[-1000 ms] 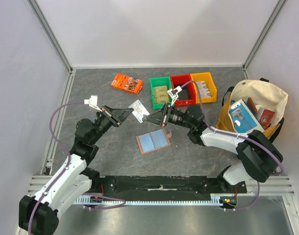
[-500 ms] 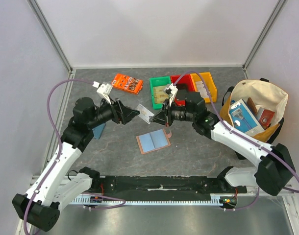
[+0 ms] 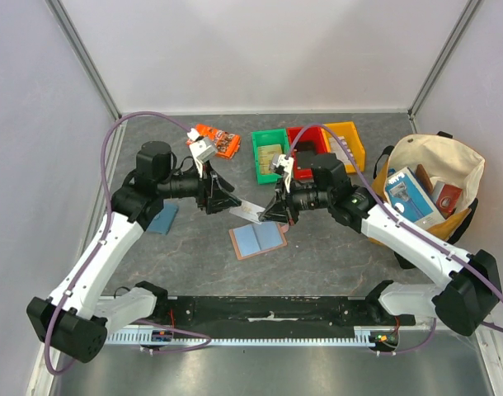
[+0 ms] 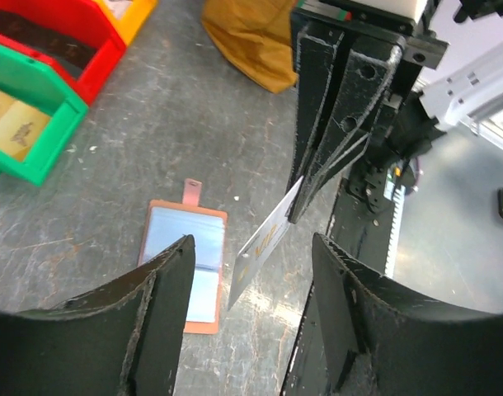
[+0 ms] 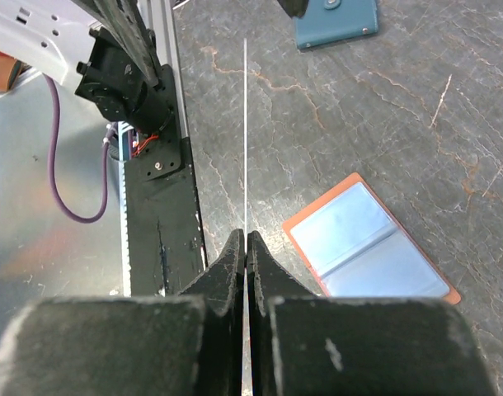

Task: Take the credit cards out of the card holder
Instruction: Place the credit card in the storage box, then remove the credit card from the card holder.

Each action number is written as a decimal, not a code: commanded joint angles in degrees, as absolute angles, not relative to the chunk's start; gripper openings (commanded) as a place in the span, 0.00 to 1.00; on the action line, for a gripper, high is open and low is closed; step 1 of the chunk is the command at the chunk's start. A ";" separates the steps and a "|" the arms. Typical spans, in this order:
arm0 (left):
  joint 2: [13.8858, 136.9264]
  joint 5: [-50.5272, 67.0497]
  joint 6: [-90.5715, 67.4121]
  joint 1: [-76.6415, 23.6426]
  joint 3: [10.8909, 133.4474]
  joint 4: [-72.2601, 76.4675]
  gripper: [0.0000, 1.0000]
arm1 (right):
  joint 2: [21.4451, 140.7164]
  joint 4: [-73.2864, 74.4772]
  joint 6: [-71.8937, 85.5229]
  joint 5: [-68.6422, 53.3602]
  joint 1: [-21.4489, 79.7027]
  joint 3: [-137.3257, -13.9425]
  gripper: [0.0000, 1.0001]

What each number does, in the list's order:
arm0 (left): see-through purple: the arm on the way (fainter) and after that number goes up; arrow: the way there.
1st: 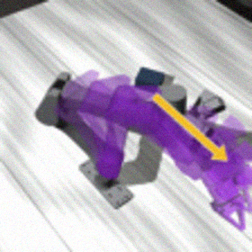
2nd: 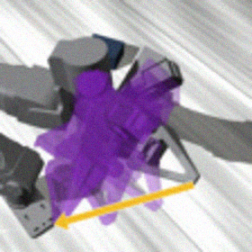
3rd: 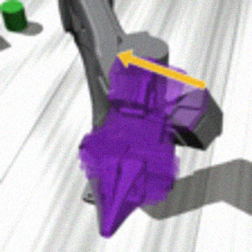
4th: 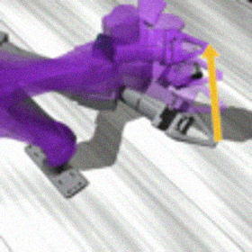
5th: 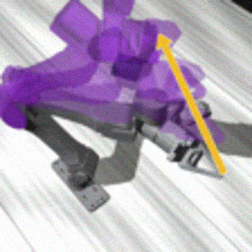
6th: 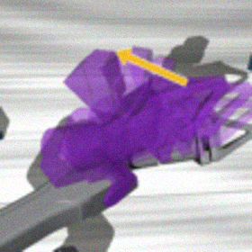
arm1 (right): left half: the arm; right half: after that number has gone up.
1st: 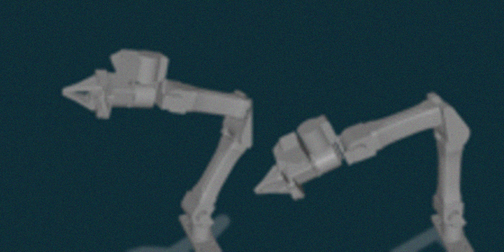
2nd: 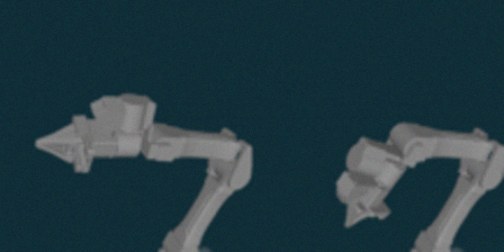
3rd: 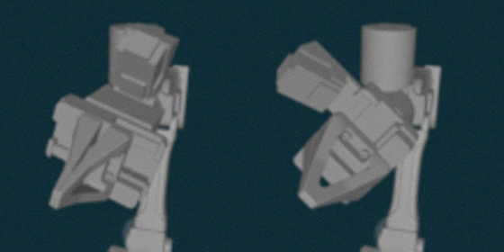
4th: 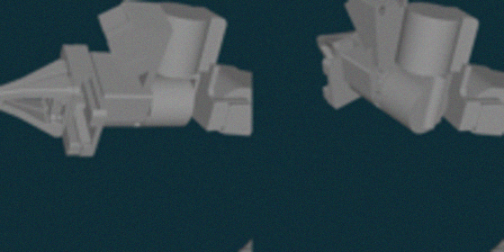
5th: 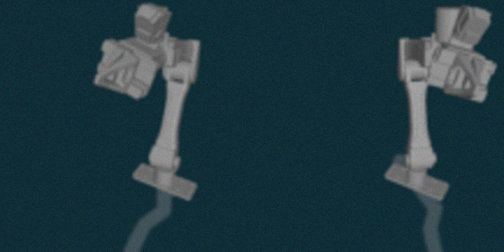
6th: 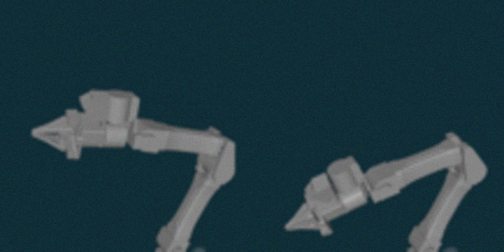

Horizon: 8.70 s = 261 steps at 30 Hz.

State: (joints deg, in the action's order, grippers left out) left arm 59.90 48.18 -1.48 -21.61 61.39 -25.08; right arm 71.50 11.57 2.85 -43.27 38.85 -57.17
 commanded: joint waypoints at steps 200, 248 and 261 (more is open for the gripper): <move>81.73 5.80 -36.12 -38.85 38.15 -13.19 0.46 | 92.72 8.26 24.43 -6.33 43.33 -50.27 0.45; 82.53 8.09 -42.10 -39.02 31.38 -4.83 0.28 | 92.45 16.35 26.72 9.84 48.34 -51.77 0.69; 82.97 9.14 -42.54 -39.11 31.46 -4.13 0.27 | 95.89 12.49 28.12 1.16 48.34 -50.36 0.61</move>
